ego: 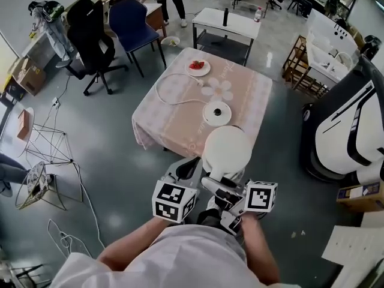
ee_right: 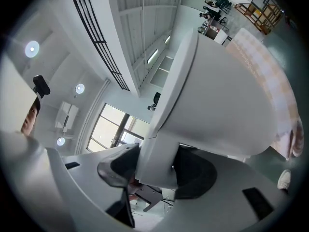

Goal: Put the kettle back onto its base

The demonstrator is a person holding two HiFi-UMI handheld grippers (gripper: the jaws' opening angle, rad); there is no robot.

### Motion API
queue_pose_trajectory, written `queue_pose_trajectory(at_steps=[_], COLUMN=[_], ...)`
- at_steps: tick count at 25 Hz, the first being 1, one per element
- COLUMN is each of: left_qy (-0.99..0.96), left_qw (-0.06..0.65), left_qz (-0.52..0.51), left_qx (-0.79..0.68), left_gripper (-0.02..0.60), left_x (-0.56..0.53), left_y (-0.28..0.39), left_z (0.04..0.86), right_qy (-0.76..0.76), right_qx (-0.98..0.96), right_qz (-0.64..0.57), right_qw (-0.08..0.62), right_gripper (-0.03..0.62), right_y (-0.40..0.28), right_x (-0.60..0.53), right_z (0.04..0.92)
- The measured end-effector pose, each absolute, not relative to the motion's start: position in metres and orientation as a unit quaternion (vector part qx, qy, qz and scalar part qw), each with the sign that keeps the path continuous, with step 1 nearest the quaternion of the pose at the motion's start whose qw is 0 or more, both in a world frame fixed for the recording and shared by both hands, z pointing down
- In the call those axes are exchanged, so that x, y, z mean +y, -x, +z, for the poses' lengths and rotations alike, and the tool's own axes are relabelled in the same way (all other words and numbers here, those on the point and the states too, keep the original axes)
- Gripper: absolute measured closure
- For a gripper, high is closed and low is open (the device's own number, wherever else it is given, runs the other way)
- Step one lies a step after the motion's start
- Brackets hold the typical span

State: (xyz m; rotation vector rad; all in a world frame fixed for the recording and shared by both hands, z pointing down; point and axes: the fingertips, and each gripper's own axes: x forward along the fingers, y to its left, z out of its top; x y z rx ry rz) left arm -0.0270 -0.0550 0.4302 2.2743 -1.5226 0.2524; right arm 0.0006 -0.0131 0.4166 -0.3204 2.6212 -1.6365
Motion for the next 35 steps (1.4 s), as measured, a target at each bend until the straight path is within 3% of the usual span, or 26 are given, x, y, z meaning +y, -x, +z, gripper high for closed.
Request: queue_pose_trajectory(at_steps=[17,35], left_qy=[-0.764,-0.798], left_qw=[0.192,0.210], left_qz=[0.108,0.093], left_qx=[-0.606,-0.558], left_gripper=[0.577,0.577], left_x=[-0.129,-0.199], left_y=[-0.008,0.026], left_z=[0.434,0.448], right_qy=[0.029,0.091], right_qx=[0.848,0.840], right_qz=[-0.529,-0.534], right_qw=[-0.005,0.009], right_gripper=[0.393,0.391], right_y=[-0.043,-0.012], right_x=[-0.088,-0.146], right_z=[0.417,0.422])
